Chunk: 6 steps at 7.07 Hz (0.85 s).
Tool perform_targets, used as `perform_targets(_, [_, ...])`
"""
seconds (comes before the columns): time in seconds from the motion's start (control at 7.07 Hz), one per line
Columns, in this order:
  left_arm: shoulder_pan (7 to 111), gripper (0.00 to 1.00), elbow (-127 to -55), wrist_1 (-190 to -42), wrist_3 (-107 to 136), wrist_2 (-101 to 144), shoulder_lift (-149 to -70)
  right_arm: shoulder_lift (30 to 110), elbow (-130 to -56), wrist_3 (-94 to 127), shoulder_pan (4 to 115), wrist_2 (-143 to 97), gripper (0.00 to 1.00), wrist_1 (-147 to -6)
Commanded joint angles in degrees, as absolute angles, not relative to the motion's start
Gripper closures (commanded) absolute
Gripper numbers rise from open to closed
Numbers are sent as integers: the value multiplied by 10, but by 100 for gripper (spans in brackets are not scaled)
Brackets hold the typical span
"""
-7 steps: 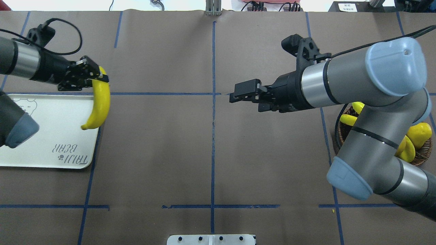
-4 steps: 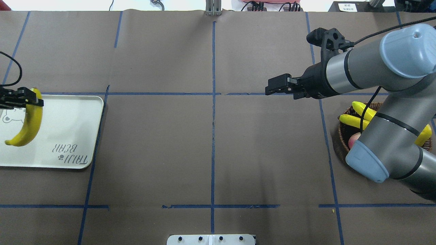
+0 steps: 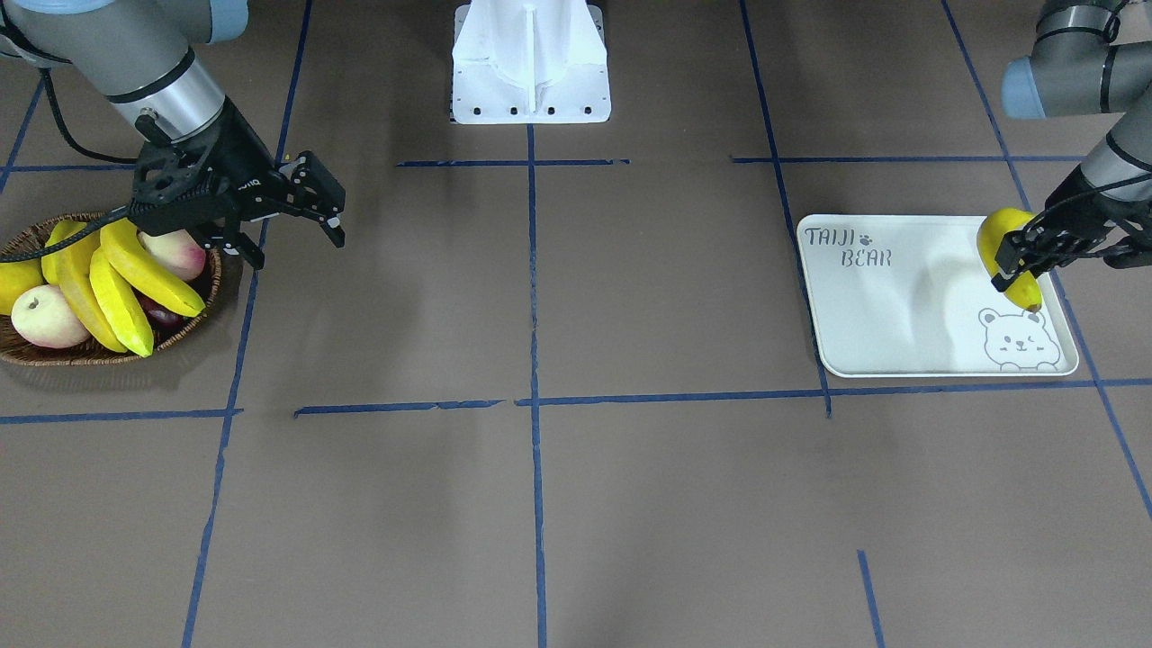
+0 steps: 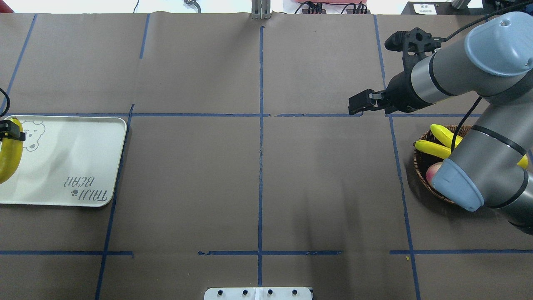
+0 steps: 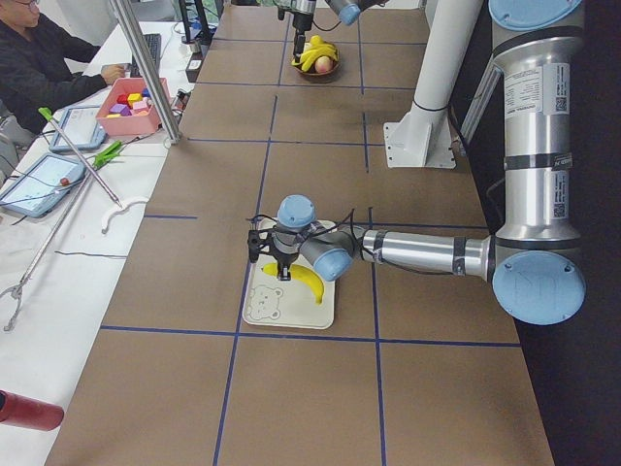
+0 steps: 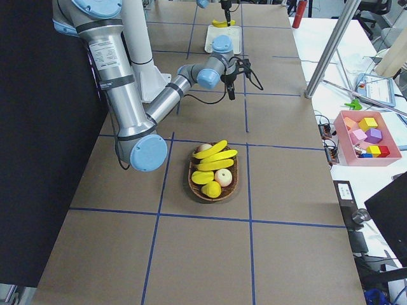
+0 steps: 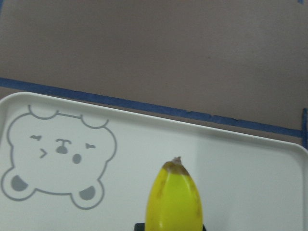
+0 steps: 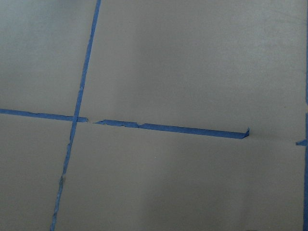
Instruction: Transfer all bananas from basket to plate
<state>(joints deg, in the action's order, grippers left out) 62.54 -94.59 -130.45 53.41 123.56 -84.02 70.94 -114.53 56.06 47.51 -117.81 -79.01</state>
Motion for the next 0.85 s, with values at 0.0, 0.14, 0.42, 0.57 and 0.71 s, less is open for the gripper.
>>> perform_targets(0.0, [626,1,-938,-1302,513,1235,-839,713,-1143,557,479,-1179,0,-792])
perform_targets(0.14, [626,0,-936,-1302,511,1235,-840,721,-1143,552,479,-1179,0,-791])
perform_targets(0.42, [626,0,-940,-1303,512,1243,-840,740,-1144,522,487,-1181,0,-789])
perform_targets(0.57, [626,0,-945,-1303,512,1244,-840,750,-1145,508,495,-1183,0,-790])
perform_targets(0.71, [628,0,-951,-1301,512,1258,-840,765,-1146,482,511,-1198,0,-790])
